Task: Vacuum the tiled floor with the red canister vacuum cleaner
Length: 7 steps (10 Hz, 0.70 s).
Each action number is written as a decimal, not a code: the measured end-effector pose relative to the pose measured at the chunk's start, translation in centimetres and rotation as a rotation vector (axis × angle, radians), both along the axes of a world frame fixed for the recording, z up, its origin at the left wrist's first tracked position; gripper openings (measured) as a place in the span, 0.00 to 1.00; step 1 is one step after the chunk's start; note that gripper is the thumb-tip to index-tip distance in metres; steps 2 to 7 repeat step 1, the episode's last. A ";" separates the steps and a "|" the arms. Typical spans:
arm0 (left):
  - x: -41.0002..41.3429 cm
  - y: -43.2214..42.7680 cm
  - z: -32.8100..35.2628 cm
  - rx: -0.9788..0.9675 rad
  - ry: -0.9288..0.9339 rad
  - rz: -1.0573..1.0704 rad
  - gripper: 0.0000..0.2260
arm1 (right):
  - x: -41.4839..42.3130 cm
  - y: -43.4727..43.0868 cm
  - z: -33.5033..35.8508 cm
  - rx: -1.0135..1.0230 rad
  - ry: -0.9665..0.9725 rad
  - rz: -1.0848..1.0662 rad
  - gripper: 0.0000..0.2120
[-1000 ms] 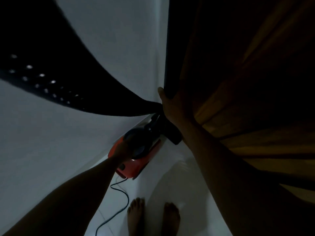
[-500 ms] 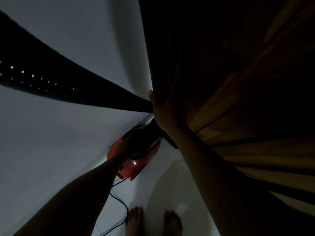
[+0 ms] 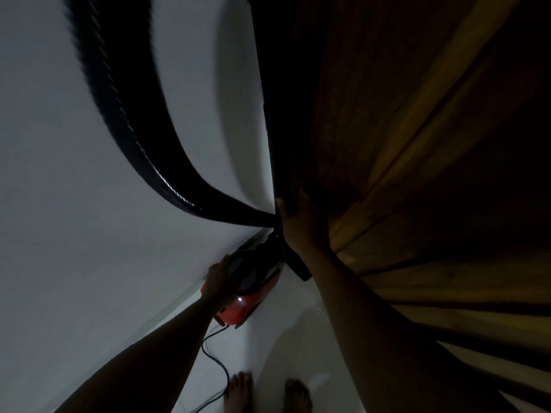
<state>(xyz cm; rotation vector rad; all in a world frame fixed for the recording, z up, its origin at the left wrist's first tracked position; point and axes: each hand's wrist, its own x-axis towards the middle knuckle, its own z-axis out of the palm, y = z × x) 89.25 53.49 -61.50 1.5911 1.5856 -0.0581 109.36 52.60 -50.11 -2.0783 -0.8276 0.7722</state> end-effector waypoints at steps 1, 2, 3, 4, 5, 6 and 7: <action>-0.8 -1.2 4.7 0.006 -0.062 0.026 0.33 | -0.2 -2.6 3.8 -0.070 0.055 0.019 0.32; -0.8 -1.2 4.7 0.006 -0.062 0.026 0.33 | -0.2 -2.6 3.8 -0.070 0.055 0.019 0.32; -0.8 -1.2 4.7 0.006 -0.062 0.026 0.33 | -0.2 -2.6 3.8 -0.070 0.055 0.019 0.32; -0.8 -1.2 4.7 0.006 -0.062 0.026 0.33 | -0.2 -2.6 3.8 -0.070 0.055 0.019 0.32; -0.8 -1.2 4.7 0.006 -0.062 0.026 0.33 | -0.2 -2.6 3.8 -0.070 0.055 0.019 0.32; -0.8 -1.2 4.7 0.006 -0.062 0.026 0.33 | -0.2 -2.6 3.8 -0.070 0.055 0.019 0.32; -0.8 -1.2 4.7 0.006 -0.062 0.026 0.33 | -0.2 -2.6 3.8 -0.070 0.055 0.019 0.32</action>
